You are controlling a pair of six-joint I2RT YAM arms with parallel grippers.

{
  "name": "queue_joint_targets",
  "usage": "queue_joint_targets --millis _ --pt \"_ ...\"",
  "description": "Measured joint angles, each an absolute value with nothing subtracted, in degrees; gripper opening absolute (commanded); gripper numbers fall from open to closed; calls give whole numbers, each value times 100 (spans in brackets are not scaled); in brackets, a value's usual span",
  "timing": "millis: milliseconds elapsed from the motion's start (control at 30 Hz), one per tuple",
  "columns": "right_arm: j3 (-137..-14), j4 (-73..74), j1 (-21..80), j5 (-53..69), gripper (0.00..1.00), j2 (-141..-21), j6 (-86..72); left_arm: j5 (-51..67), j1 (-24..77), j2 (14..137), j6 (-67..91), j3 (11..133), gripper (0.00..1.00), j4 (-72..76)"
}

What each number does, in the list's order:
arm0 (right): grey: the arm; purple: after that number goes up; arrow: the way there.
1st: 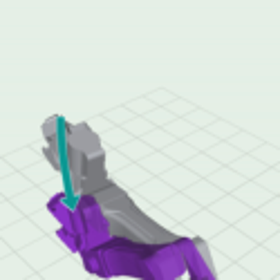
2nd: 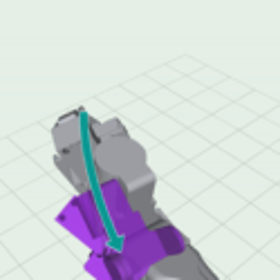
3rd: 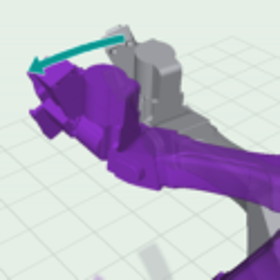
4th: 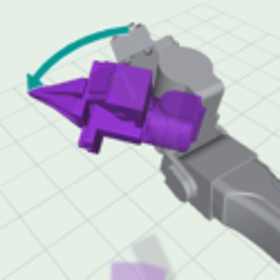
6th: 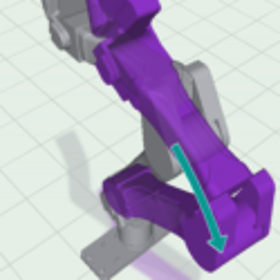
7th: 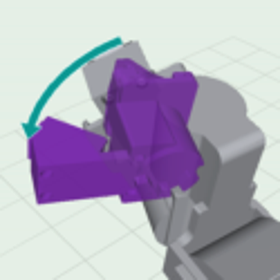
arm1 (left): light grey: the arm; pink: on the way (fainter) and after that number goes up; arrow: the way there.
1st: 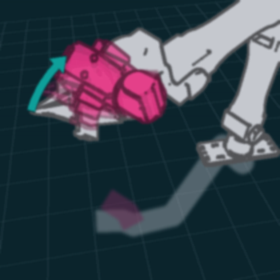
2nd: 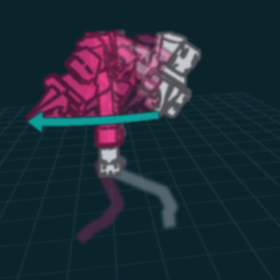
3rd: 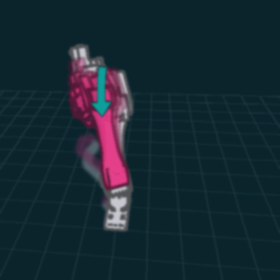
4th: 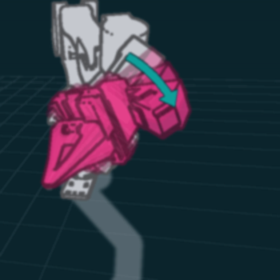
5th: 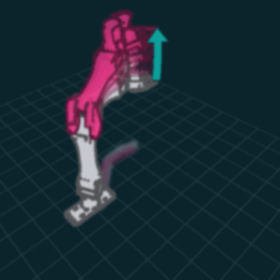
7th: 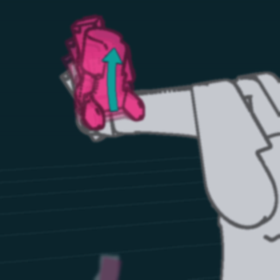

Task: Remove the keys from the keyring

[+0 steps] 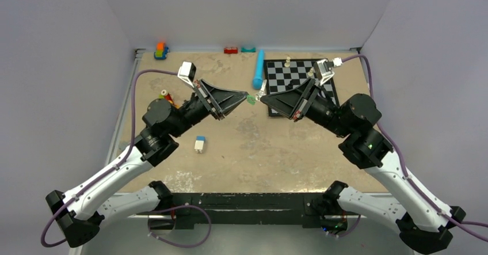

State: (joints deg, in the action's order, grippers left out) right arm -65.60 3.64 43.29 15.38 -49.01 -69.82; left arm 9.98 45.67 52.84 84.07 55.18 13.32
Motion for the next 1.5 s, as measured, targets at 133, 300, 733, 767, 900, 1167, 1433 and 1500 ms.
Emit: queue_joint_targets --millis 133,300,733,767,900,1167,1433,1500 --pt "-6560 252 4397 1439 0 -4925 -6991 871 4567 5260 8510 5408 0 1470" --pt "-6563 198 4427 1393 0 -4967 -6978 873 4567 5148 8409 5411 14 1402" --pt "-7496 1953 4436 1107 0 -4969 -6180 1767 4423 5446 5043 9354 47 -2961" --pt "-7553 2043 4436 1114 0 -4995 -6119 1975 4416 5601 4772 9717 46 -3210" --pt "-7937 2502 4436 1192 0 -5203 -5763 2714 4399 6370 3819 10849 42 -4182" --pt "-8471 3065 4436 1496 0 -5704 -5282 3406 4388 7555 2679 11268 39 -5527" --pt "-8475 3216 4436 1621 0 -5778 -5238 3413 4388 7614 2191 11266 34 -5874" --pt "-8473 3212 4436 1632 0 -5774 -5238 3413 4388 7581 2134 11266 34 -5898"
